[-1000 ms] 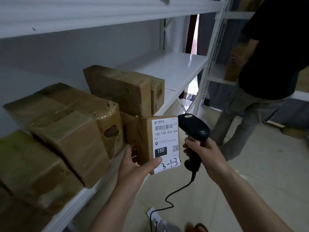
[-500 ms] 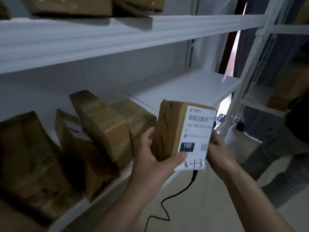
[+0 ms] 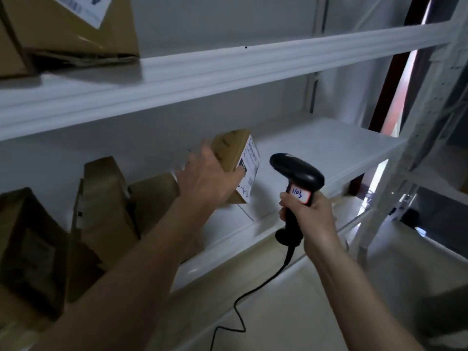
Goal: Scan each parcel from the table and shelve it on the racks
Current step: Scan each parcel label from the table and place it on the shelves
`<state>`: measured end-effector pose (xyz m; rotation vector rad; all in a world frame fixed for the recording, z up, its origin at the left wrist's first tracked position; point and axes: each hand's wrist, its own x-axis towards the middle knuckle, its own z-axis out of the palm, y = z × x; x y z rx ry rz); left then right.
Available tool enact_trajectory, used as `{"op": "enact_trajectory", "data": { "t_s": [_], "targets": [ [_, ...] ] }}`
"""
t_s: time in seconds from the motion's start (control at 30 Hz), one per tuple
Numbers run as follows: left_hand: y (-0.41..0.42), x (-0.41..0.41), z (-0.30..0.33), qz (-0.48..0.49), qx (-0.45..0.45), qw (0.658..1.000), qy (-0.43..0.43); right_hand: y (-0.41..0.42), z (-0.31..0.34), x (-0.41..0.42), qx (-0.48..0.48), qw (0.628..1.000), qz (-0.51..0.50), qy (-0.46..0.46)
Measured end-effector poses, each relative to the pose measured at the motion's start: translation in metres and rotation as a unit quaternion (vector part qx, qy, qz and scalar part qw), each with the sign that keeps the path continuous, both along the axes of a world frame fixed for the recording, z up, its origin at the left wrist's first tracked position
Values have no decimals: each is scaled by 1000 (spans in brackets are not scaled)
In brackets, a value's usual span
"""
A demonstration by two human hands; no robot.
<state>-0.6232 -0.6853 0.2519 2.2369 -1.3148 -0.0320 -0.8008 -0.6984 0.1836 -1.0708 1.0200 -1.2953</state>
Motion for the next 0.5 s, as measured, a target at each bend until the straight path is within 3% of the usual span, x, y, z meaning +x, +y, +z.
{"op": "enact_trajectory", "data": {
  "t_s": [0.2,0.5],
  "targets": [
    [-21,9,-24,-8,136,979,-152,-17,-11,23,11,997,75,17],
    [-21,12,-55,-2,208,955,-213,-31,-24,36,31,993,109,24]
  ]
}}
